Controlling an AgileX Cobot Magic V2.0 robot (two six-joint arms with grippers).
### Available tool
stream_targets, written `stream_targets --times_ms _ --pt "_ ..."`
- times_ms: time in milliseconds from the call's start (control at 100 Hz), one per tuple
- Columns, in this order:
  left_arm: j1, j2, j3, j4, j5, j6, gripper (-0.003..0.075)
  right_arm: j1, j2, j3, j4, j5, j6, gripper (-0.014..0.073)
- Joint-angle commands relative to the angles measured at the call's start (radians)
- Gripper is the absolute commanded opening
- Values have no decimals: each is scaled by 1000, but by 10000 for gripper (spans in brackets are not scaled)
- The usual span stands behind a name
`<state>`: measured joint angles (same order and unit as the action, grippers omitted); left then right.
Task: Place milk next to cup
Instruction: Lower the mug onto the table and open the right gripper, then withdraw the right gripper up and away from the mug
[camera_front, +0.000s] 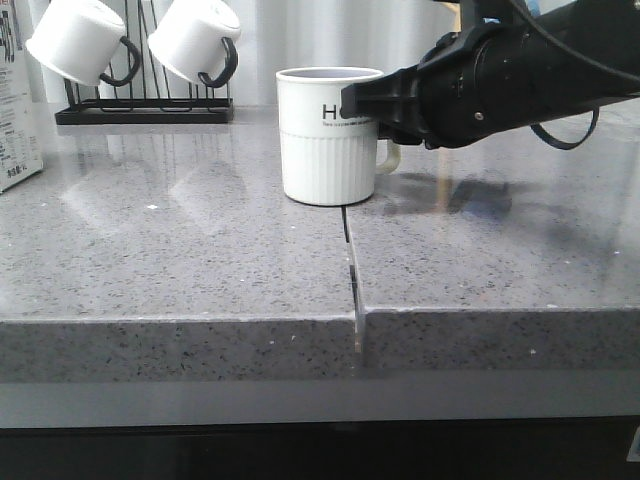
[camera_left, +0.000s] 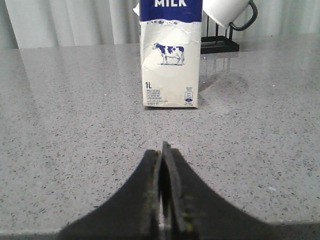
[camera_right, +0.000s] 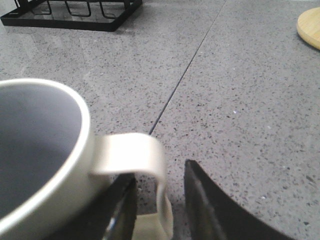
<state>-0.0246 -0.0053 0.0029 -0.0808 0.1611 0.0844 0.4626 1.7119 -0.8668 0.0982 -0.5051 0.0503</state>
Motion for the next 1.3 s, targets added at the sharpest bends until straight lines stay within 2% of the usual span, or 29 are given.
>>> stream_targets --times_ms 0,230,350,510,600,730,870,1290 --pt "-2 -33 41 -10 -74 -8 -21 1 -70 1 -5 -85 -8 277" --pt "-2 -33 41 -10 -74 -8 -21 1 -196 102 -5 -81 -8 276" --pt "-2 -33 41 -10 -74 -8 -20 1 -308 151 -5 14 -8 250" --pt "-2 -33 41 -10 -74 -8 -20 1 -493 184 -7 236 -10 17" --pt "-2 -33 41 -10 -74 -8 -20 1 -582 186 -13 362 -18 -76" --pt "-2 -33 41 -10 -74 -8 -20 1 -710 186 -35 505 -36 -69" --pt "-2 -33 41 -10 -74 -8 -20 1 -836 187 -38 578 -36 -69" --pt "-2 -33 41 -10 -74 -8 -20 1 -1163 393 -38 585 -36 -69"
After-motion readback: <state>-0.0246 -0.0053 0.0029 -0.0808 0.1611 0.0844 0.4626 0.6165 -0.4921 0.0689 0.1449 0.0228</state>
